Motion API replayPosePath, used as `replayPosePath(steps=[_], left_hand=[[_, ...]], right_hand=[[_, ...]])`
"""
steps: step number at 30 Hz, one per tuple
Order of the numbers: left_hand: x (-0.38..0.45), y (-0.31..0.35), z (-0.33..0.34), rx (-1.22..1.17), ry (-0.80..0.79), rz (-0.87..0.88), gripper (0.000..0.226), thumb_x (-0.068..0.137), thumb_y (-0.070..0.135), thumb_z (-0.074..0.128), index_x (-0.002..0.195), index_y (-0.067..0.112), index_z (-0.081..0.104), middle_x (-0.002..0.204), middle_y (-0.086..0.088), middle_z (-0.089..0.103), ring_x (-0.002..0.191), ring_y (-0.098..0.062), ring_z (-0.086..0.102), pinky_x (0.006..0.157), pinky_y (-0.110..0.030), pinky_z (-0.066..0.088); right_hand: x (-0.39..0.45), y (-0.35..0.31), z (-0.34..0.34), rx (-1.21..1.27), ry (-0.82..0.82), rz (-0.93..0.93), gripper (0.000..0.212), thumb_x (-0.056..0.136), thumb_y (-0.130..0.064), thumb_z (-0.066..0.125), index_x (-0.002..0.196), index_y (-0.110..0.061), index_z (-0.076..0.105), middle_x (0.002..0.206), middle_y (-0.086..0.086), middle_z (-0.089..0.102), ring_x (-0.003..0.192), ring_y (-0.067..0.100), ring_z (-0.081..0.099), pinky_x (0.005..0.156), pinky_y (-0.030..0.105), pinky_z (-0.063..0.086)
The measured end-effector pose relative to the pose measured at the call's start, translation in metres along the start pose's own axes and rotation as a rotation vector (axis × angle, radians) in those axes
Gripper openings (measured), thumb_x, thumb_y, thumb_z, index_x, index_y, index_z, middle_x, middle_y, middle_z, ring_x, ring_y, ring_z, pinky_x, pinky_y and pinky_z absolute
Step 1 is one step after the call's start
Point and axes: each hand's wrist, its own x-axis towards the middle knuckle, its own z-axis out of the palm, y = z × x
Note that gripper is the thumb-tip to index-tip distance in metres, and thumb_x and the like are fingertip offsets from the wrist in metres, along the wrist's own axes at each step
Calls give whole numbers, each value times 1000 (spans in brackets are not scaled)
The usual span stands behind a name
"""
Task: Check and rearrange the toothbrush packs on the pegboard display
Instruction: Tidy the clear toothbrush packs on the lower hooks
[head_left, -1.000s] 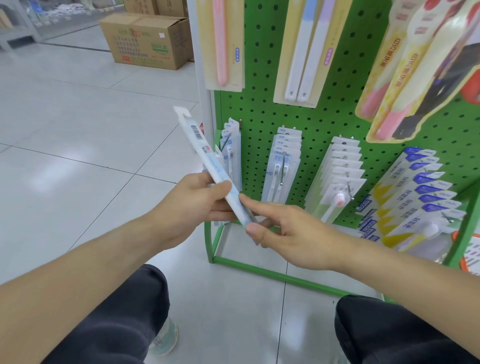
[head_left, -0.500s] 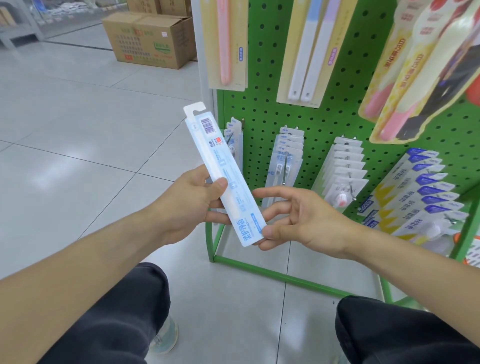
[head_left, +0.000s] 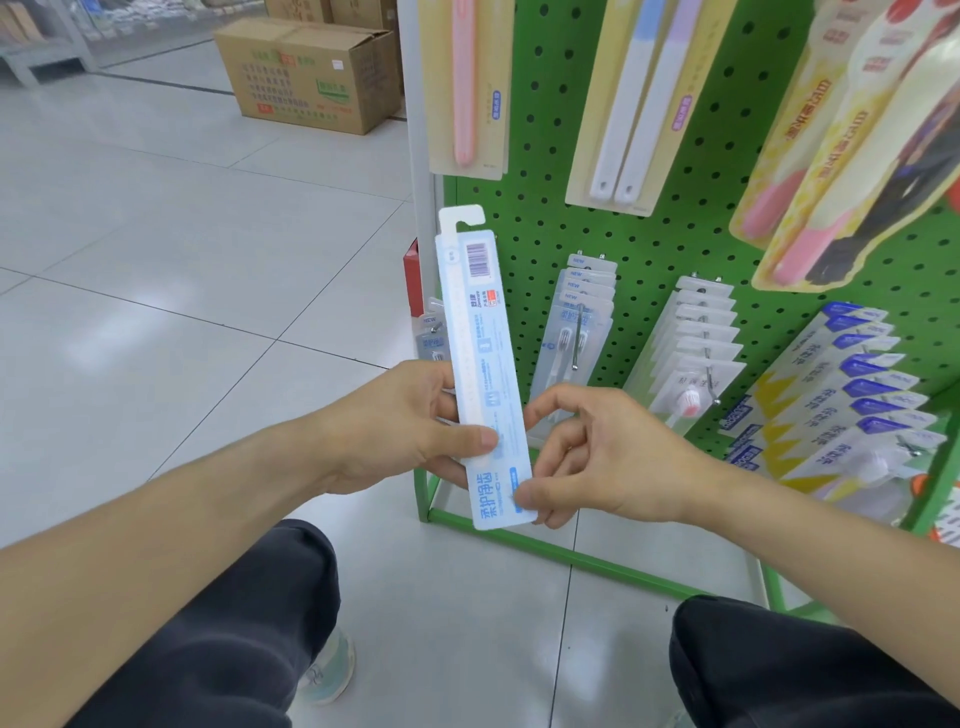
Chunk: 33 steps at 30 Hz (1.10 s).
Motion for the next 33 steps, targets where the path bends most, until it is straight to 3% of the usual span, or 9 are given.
replayPosePath(steps=[6, 10, 13, 16, 20, 22, 25, 28, 33], left_hand=[[1, -2, 6, 42, -125, -60, 29, 101, 2, 52, 129, 7, 58, 115, -12, 74, 104, -31, 73, 91, -51, 58], [-1, 0, 6, 83, -228, -101, 24, 103, 5, 49, 121, 14, 62, 112, -9, 75, 105, -26, 72, 89, -45, 60], [-2, 0, 8, 153, -305, -154, 23, 102, 0, 50, 115, 15, 62, 107, -4, 76, 105, -24, 72, 88, -44, 60], [-1, -4, 10, 231, -361, -193, 19, 99, -1, 55, 116, 8, 60, 106, -6, 75, 104, -23, 73, 88, -45, 60], [2, -7, 10, 328, -338, -194, 15, 97, 19, 66, 107, 7, 66, 99, -5, 78, 97, -23, 75, 86, -44, 61], [4, -8, 9, 394, -277, -188, 25, 95, 30, 67, 100, 6, 68, 97, -7, 78, 91, -23, 76, 83, -42, 62], [5, -9, 8, 549, -157, -60, 22, 90, 31, 73, 98, 11, 69, 89, -4, 77, 81, -17, 75, 76, -39, 63], [7, -6, 8, 433, -47, 35, 21, 87, 17, 77, 105, 21, 67, 88, 1, 78, 80, -15, 75, 73, -36, 63], [8, -4, 9, 416, -36, 63, 19, 95, 27, 67, 103, 9, 68, 83, -13, 77, 77, -25, 76, 71, -44, 64]], right_hand=[[2, 2, 2, -83, 17, -3, 36, 77, -20, 86, 98, -4, 61, 71, 14, 73, 61, 30, 73, 59, 40, 61], [4, 3, 0, -154, 61, -21, 44, 72, -32, 89, 98, -8, 63, 70, 8, 72, 62, 28, 74, 58, 41, 62], [8, 4, -2, -86, 168, -88, 44, 72, -30, 88, 103, -12, 62, 68, 5, 71, 60, 27, 73, 55, 38, 59], [11, 6, -5, -6, 269, -144, 42, 72, -30, 86, 99, -7, 63, 68, 7, 73, 59, 28, 72, 58, 44, 60], [15, 6, -5, 32, 275, -160, 69, 64, -24, 91, 118, -18, 49, 81, 7, 74, 61, 32, 72, 60, 46, 61], [15, 6, -4, 56, 254, -173, 73, 67, -14, 92, 124, -19, 46, 81, 12, 73, 60, 34, 71, 58, 45, 61], [14, 6, -3, 105, 228, -204, 57, 77, -7, 84, 120, -17, 47, 69, 19, 69, 54, 35, 69, 51, 41, 58], [12, 6, 0, 75, 210, -218, 36, 87, -13, 77, 112, -15, 51, 65, 18, 69, 51, 35, 68, 48, 36, 54], [13, 7, 4, -39, 312, -236, 29, 85, -25, 79, 94, -5, 59, 60, 10, 70, 46, 28, 67, 46, 33, 52]])
